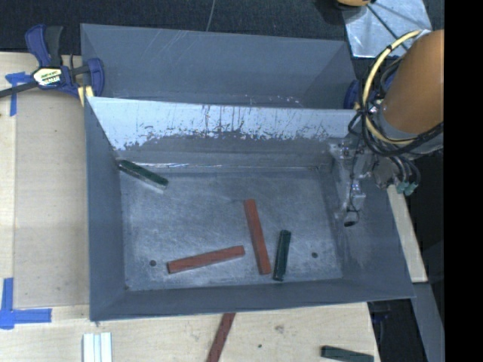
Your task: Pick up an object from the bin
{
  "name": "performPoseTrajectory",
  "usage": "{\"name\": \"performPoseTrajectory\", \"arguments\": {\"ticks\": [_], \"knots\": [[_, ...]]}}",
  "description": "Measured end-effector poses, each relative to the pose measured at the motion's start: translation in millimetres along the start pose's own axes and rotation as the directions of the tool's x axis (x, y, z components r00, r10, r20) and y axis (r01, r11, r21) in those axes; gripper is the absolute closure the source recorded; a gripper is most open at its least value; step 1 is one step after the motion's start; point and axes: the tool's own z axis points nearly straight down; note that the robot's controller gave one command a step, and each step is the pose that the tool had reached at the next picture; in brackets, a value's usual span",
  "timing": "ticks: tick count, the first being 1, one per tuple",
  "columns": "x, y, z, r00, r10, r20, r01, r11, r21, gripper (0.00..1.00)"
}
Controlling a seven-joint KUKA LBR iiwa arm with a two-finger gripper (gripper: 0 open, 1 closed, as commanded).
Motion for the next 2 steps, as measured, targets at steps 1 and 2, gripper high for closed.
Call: {"name": "performPoseTrajectory", "arguments": {"ticks": [1,2], "knots": [[0.0,0.0,0.0,1.000,0.000,0.000,0.000,1.000,0.000,0.00],[11.8,31.0,47.0,0.996,-0.085,0.003,0.085,0.996,0.001,0.00]]}}
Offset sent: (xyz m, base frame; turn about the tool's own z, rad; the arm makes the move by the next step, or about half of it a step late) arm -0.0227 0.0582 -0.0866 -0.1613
